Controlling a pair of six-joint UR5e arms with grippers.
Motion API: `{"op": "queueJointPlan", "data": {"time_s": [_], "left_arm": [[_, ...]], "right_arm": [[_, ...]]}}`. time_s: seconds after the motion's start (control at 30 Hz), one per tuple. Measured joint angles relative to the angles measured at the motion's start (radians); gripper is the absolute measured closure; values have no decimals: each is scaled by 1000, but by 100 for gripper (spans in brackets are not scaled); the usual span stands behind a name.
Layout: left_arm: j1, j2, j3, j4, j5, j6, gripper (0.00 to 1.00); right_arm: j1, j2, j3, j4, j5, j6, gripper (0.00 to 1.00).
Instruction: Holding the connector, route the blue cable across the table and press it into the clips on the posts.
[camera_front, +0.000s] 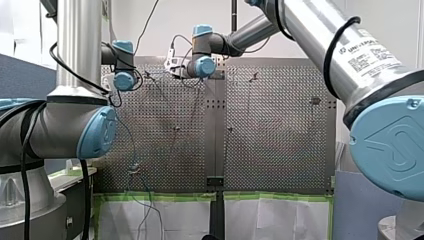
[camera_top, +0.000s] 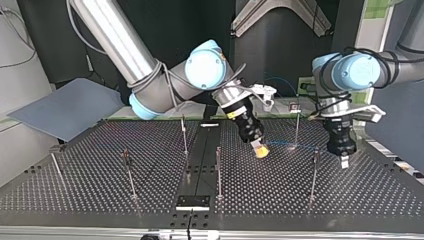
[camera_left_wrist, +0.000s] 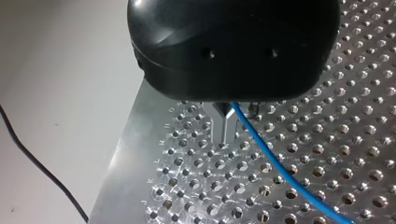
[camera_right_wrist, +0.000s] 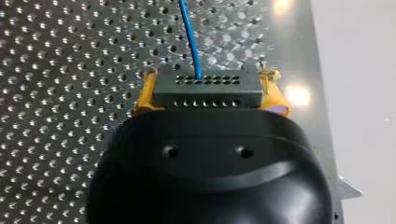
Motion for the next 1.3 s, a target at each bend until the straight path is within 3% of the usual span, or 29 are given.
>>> {"op": "queueJointPlan", "data": {"time_s": [0.23,0.47,0.9,1.07,1.3], "left_arm": [[22,-14,18,53,42,-52,100],[36,-62,57,63,81,-62,100],[57,-150,113,93,147,-105,100],[55,-153,113,77,136,-98,100],[46,-153,111,20,80,-45,100]], "right_arm": [[-5,10,-18,-8,-8,-1,100],[-19,11,-46,-7,-11,2,100],[-37,14,-49,-6,-10,3,100],[-38,15,-49,-5,-11,3,100],[-36,26,-49,0,-10,1,100]]}}
